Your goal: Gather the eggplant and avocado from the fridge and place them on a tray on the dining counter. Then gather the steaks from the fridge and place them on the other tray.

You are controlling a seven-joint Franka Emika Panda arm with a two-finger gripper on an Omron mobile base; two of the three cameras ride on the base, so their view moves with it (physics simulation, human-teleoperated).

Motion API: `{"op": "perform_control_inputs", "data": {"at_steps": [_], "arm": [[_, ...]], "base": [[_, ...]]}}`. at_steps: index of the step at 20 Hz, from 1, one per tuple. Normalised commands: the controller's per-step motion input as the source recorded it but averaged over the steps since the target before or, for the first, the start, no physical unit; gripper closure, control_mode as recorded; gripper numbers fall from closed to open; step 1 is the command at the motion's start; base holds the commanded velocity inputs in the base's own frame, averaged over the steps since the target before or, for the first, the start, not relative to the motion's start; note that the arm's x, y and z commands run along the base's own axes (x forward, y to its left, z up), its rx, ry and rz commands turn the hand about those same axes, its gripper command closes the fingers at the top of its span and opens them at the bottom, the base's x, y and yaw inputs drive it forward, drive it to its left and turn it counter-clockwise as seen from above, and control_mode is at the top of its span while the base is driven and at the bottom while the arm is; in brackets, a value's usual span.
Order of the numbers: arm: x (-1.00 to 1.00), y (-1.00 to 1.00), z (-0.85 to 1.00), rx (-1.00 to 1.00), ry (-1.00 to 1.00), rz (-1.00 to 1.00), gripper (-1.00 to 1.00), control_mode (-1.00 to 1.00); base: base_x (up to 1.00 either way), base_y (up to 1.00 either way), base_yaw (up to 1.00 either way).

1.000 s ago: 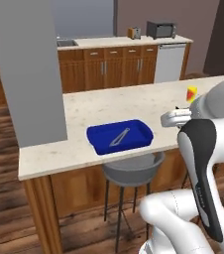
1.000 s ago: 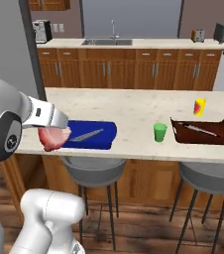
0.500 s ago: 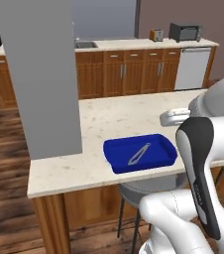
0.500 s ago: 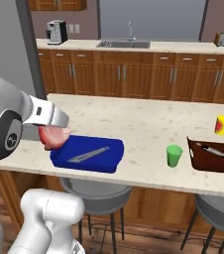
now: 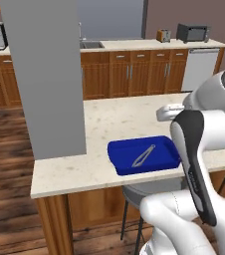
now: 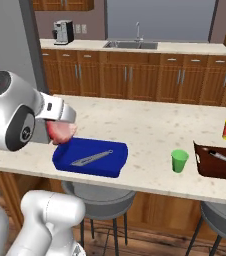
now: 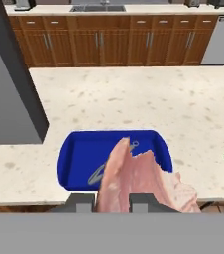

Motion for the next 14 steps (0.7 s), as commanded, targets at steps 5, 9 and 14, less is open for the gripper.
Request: {"op": "perform_control_inputs", "data": {"at_steps": [5,9,14], "arm": [[0.84,-0.22,-0.29,0.01,0.08,-0.04,1.0,-1.0],[0.73,-0.25,-0.32,0.0,0.27,-0.16,1.0,-1.0],[0.64,-0.28,-0.2,0.0,0.44,-0.17,1.0,-1.0]], "base": [[0.0,0.0,0.0],[0.0,0.0,0.0],[0.0,0.0,0.0]]}}
